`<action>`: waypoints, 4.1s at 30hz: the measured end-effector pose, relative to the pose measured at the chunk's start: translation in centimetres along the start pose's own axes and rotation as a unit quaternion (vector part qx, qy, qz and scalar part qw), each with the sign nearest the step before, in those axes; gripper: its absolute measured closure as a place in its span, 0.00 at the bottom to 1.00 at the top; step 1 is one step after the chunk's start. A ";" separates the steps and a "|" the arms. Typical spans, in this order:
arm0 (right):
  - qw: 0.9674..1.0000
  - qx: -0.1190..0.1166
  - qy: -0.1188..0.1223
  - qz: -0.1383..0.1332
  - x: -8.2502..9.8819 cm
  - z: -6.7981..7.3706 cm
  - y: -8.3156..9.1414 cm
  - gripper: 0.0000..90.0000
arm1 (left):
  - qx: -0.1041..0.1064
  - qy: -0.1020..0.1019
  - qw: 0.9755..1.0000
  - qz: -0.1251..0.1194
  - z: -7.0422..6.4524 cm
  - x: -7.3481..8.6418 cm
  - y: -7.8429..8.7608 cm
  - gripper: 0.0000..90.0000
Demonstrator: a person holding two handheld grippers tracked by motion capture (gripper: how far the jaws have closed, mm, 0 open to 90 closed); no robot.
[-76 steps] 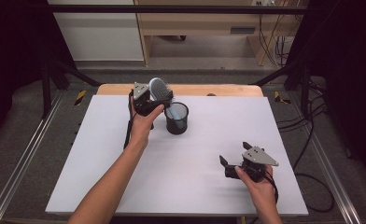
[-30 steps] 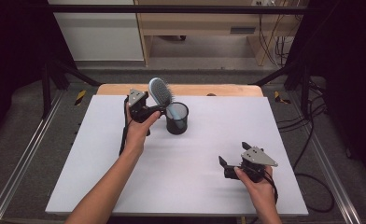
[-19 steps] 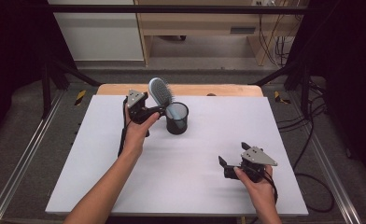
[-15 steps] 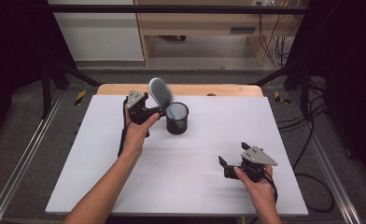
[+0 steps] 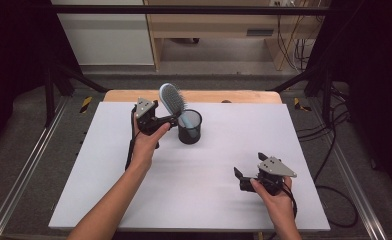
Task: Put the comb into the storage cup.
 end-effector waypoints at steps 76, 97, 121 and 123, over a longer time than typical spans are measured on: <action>1.000 -0.016 -0.021 0.005 0.0 -0.4 0.1 0.04 | -0.014 -0.018 1.000 -0.021 4.5 -1.4 8.4 0.02; 1.000 -0.013 -0.024 0.011 0.2 -0.9 0.0 0.05 | -0.052 -0.003 0.998 -0.038 8.1 -0.6 13.1 0.02; 1.000 -0.010 -0.017 0.002 0.3 -1.1 0.3 0.05 | -0.080 -0.028 0.995 -0.048 10.4 -0.3 17.0 0.01; 1.000 -0.007 -0.018 0.000 0.3 -1.3 0.5 0.05 | -0.082 -0.029 0.995 -0.048 10.6 -0.1 17.2 0.01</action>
Point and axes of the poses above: each handheld gripper's, and its own axes: y roughly backward along the jaws, x roughly out of its underside, z roughly to its left, the point moved 1 cm from there along -y, roughly forward along the jaws, and after that the axes turned 7 degrees about z, right-handed, at the moved point
